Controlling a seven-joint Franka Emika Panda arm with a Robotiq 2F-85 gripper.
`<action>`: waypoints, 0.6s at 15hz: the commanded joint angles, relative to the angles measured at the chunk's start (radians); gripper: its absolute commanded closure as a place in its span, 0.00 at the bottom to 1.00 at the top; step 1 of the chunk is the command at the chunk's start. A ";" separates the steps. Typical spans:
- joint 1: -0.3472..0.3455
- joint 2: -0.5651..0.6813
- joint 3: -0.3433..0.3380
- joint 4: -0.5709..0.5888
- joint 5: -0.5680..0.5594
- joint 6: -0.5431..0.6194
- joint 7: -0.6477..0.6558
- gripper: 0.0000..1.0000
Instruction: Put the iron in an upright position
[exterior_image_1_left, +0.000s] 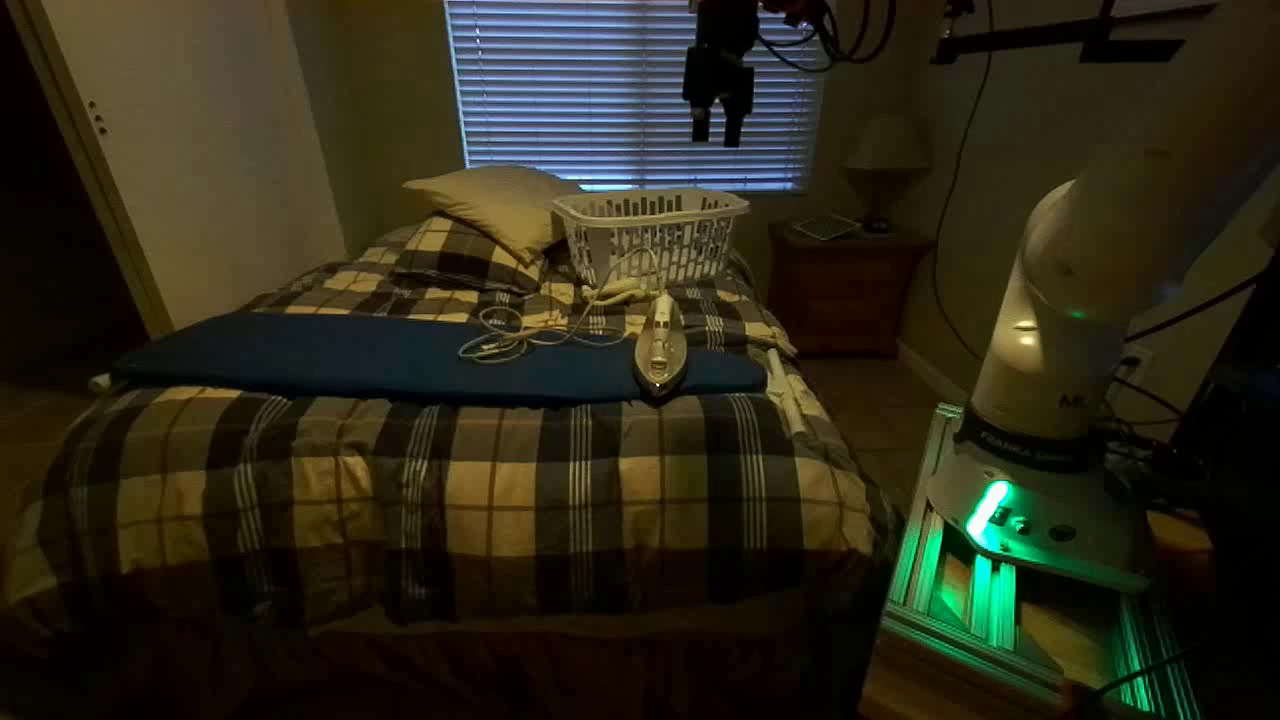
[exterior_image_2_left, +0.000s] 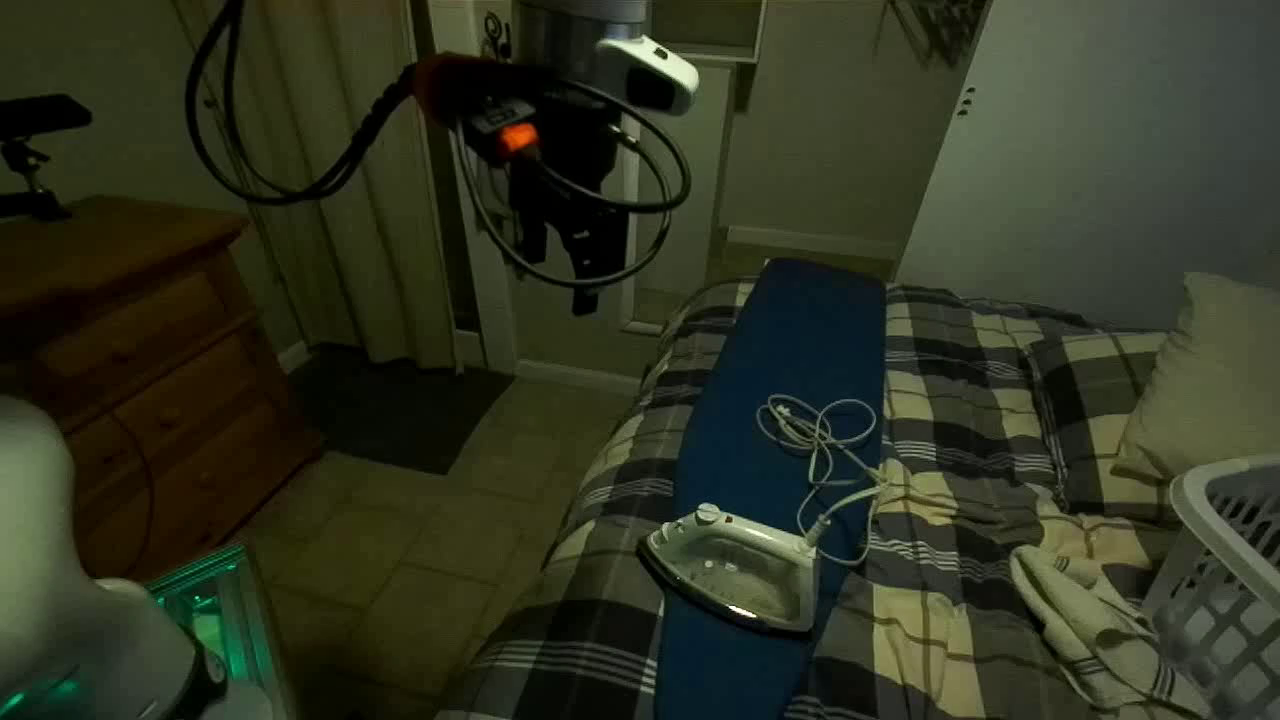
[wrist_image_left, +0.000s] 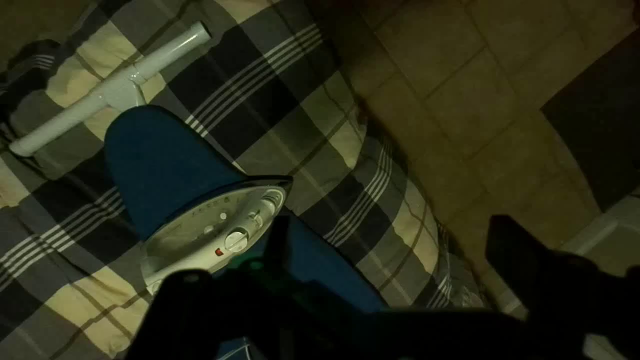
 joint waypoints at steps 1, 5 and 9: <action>-0.017 0.002 0.014 0.002 0.005 -0.002 -0.005 0.00; -0.034 0.009 0.022 -0.025 -0.029 0.058 0.039 0.00; -0.096 0.035 0.029 -0.158 -0.122 0.379 0.164 0.00</action>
